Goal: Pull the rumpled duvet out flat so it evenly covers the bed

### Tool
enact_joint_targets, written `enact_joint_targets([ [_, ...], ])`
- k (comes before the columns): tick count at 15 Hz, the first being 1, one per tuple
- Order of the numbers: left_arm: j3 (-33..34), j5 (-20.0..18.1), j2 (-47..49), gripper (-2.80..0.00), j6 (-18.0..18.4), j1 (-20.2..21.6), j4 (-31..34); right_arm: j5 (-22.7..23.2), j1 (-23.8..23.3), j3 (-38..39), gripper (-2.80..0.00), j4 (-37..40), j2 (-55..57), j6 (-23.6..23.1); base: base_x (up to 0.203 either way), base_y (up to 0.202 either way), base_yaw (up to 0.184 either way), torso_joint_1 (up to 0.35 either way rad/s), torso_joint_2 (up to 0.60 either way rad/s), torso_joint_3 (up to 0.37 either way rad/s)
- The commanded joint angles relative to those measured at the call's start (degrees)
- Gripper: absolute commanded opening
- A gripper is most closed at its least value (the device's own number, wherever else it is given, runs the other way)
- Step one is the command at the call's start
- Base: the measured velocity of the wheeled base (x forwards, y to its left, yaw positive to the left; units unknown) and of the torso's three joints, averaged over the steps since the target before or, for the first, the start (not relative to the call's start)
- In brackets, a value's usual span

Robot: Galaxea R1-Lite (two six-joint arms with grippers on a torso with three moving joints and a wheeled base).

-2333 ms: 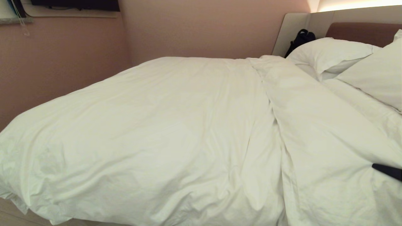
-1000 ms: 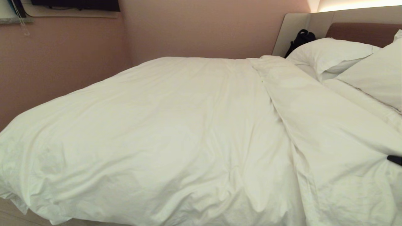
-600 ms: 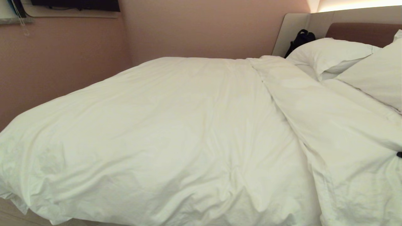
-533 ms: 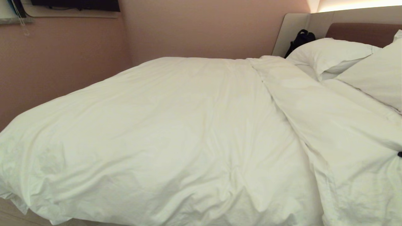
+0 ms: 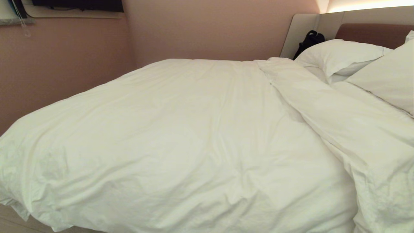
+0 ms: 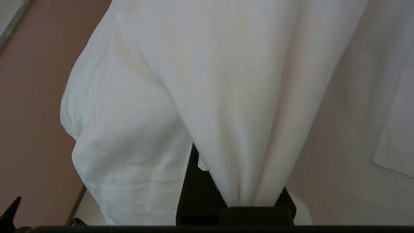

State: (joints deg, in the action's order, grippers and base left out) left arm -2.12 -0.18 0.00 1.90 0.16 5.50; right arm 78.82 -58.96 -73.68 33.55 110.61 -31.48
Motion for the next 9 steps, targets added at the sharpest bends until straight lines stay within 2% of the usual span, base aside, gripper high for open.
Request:
enact_joint_targets([
  [1,0.0,0.0,0.0,-2.8,0.0,0.0,0.0,0.5,-0.6,-2.2,-2.8,3.4,2.1,-0.2,0.0,0.0,0.0,0.0,0.0,0.0],
  [6,0.0,0.0,0.0,-2.8,0.0,0.0,0.0,0.6,-2.9,-7.9,-2.8,7.2,5.4,-0.1,0.0,0.0,0.0,0.0,0.0,0.0],
  [9,0.0,0.0,0.0,-2.8,0.0,0.0,0.0,2.9,-4.1,-11.6,-2.8,10.5,7.3,-0.1,0.0,0.0,0.0,0.0,0.0,0.0],
])
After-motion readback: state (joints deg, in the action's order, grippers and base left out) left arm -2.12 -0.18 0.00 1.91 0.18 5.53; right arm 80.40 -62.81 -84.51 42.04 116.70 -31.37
